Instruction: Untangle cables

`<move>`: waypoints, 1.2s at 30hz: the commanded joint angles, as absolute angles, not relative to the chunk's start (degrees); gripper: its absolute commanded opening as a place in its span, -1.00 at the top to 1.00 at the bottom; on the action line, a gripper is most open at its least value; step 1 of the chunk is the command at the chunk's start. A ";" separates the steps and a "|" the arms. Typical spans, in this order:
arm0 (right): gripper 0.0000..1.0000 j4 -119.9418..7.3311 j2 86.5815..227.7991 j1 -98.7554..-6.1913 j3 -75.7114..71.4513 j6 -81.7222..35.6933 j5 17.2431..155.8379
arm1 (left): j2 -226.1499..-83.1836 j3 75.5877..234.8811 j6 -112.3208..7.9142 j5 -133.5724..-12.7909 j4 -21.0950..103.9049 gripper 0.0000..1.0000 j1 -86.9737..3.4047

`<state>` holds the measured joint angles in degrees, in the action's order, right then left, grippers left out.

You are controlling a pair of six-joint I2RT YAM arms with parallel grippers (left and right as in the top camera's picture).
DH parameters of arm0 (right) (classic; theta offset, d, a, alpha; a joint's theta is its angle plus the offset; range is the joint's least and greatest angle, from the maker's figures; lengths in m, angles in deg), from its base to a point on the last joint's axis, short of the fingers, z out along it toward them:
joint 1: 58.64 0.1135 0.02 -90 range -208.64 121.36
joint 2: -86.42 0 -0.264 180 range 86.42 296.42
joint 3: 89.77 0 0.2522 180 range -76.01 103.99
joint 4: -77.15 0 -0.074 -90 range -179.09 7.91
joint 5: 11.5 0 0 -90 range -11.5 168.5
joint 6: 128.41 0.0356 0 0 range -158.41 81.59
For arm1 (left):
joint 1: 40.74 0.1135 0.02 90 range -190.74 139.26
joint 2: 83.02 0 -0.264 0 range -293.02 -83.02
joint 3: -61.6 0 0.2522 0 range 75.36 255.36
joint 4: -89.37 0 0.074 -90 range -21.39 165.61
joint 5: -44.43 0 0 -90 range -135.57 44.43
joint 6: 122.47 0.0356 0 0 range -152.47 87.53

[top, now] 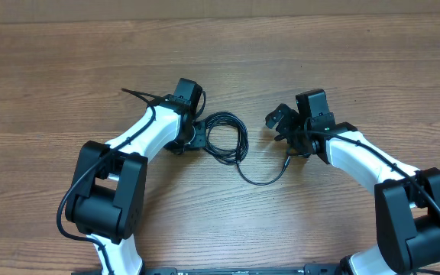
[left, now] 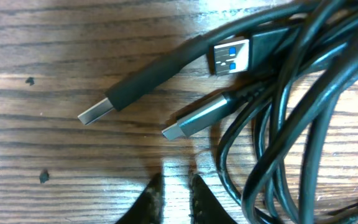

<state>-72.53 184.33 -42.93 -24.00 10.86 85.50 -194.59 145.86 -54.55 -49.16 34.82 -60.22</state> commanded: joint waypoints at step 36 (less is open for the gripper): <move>-0.99 -72.80 184.54 -42.89 -24.59 10.89 84.54 | -196.01 150.93 -53.92 -50.60 31.54 0.04 -63.26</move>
<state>-72.56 184.33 -42.95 -24.04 10.86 85.50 -195.66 154.78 -53.50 -52.18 29.24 -63.17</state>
